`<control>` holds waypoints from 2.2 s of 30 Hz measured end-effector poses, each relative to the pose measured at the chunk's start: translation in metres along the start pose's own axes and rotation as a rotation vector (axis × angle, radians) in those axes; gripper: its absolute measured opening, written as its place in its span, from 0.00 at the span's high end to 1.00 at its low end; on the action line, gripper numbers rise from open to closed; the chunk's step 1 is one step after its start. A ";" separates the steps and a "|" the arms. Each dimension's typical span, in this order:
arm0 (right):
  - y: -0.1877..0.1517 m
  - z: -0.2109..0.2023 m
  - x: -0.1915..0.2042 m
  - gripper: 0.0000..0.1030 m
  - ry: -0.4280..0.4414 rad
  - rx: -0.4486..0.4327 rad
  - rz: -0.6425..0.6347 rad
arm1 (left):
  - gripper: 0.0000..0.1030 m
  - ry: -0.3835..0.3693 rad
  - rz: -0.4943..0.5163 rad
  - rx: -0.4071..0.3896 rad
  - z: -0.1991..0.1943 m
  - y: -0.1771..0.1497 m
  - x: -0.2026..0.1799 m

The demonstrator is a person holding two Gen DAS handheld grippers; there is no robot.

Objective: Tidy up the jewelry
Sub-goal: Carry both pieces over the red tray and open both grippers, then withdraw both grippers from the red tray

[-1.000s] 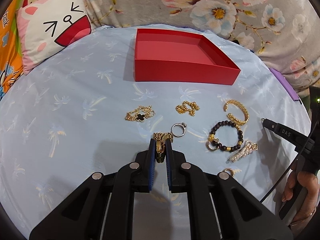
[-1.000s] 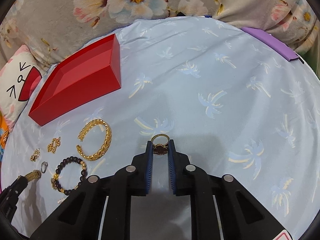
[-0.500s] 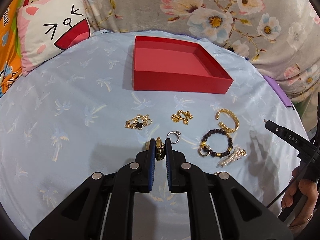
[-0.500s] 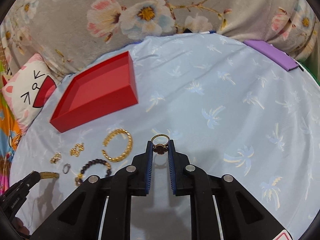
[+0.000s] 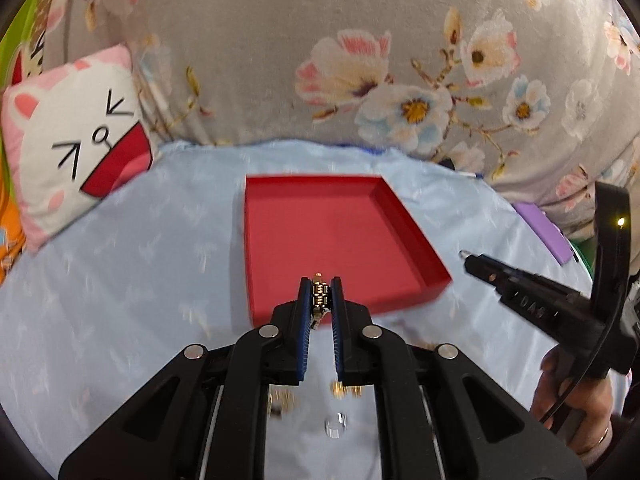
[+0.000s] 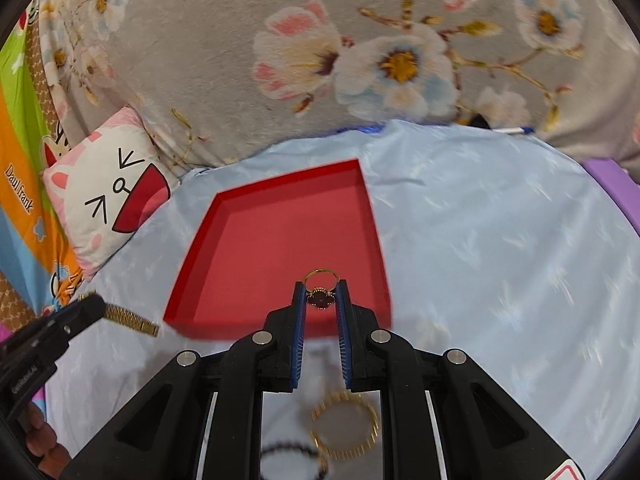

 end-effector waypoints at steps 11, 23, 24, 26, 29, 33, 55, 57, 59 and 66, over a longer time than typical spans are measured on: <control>0.068 0.112 0.038 0.87 0.006 0.089 -0.062 | 0.91 0.048 -0.009 0.038 0.111 0.074 0.042; 0.074 0.184 0.049 0.87 -0.013 0.194 -0.119 | 0.91 0.064 -0.004 0.123 0.185 0.072 0.071; 0.075 0.184 0.049 0.87 -0.010 0.195 -0.119 | 0.91 0.071 -0.007 0.125 0.188 0.072 0.073; 0.074 0.188 0.047 0.86 -0.014 0.212 -0.115 | 0.91 0.069 -0.014 0.128 0.194 0.072 0.074; 0.074 0.187 0.044 0.63 -0.028 0.206 -0.107 | 0.88 0.079 -0.012 0.121 0.197 0.072 0.076; 0.077 0.181 0.041 0.44 -0.037 0.173 -0.085 | 0.75 0.080 -0.002 0.106 0.196 0.074 0.076; 0.020 0.056 0.021 0.39 -0.059 0.041 -0.082 | 0.45 0.131 0.021 0.021 0.088 0.039 0.059; -0.003 0.029 0.012 0.38 -0.078 0.022 -0.094 | 0.44 0.155 0.044 0.012 0.064 0.026 0.054; -0.030 0.006 0.000 0.37 -0.090 0.021 -0.086 | 0.44 0.146 0.029 0.013 0.043 0.008 0.051; -0.126 -0.055 -0.025 0.37 -0.075 0.078 -0.040 | 0.42 0.093 -0.030 0.059 -0.004 -0.065 0.035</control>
Point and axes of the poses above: each gripper's, at about its wrist camera, not at the fingertips, and z roughly the way its jaws point, x to its left, y to its top, the point moved 7 cm from there along z, roughly the way its jaws point, and after that the axes turned 10 degrees about -y, right-handed, at the moved point
